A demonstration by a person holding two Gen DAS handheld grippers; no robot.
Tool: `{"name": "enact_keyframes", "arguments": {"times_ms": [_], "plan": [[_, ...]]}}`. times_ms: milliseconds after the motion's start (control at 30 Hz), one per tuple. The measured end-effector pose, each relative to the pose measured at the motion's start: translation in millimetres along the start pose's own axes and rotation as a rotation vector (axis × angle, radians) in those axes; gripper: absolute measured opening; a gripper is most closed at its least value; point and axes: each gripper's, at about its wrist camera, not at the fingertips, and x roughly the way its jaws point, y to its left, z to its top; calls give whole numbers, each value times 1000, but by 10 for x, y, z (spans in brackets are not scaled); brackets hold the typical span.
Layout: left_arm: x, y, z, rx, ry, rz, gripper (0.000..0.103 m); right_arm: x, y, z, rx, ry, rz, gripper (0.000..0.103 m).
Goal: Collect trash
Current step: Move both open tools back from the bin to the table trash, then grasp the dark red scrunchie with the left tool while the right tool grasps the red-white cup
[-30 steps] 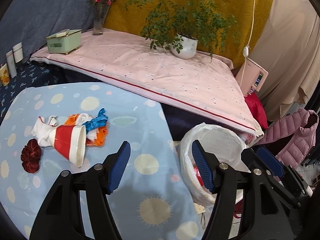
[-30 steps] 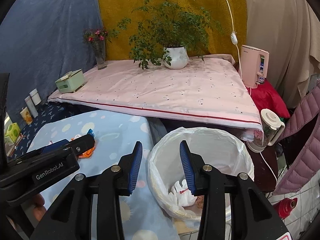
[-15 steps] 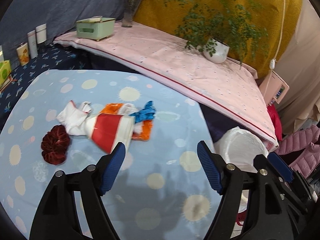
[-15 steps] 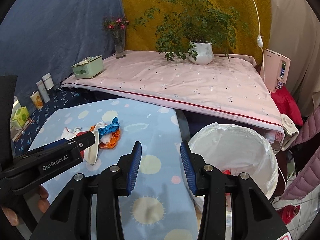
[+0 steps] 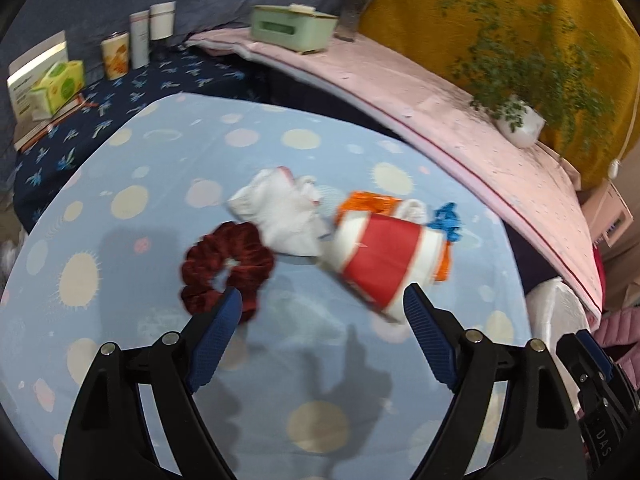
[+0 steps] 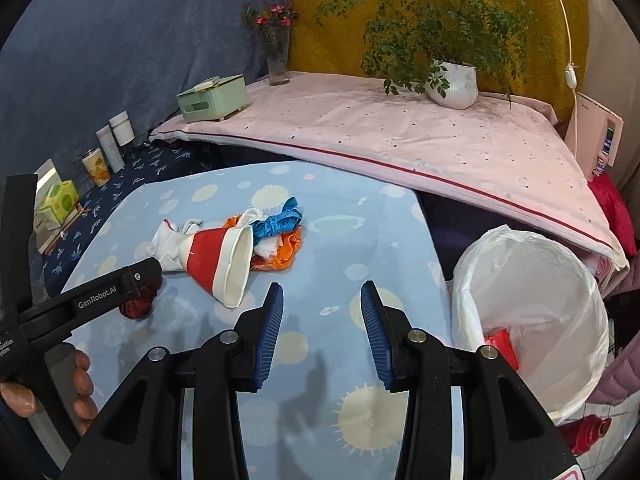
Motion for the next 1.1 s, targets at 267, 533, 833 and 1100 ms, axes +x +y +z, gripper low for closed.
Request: {"name": "enact_keyframes", "arguments": {"times_ms": [267, 533, 833, 1100], "plan": [[202, 663, 30, -59, 27, 74, 85, 342, 287, -63, -11, 55, 73, 40], [406, 1075, 70, -105, 53, 60, 81, 723, 501, -40, -4, 87, 144, 40], [626, 988, 95, -59, 89, -17, 47, 1040, 725, 0, -44, 112, 172, 40], [620, 932, 109, -58, 91, -62, 17, 1113, 830, -48, -72, 139, 214, 11]]}}
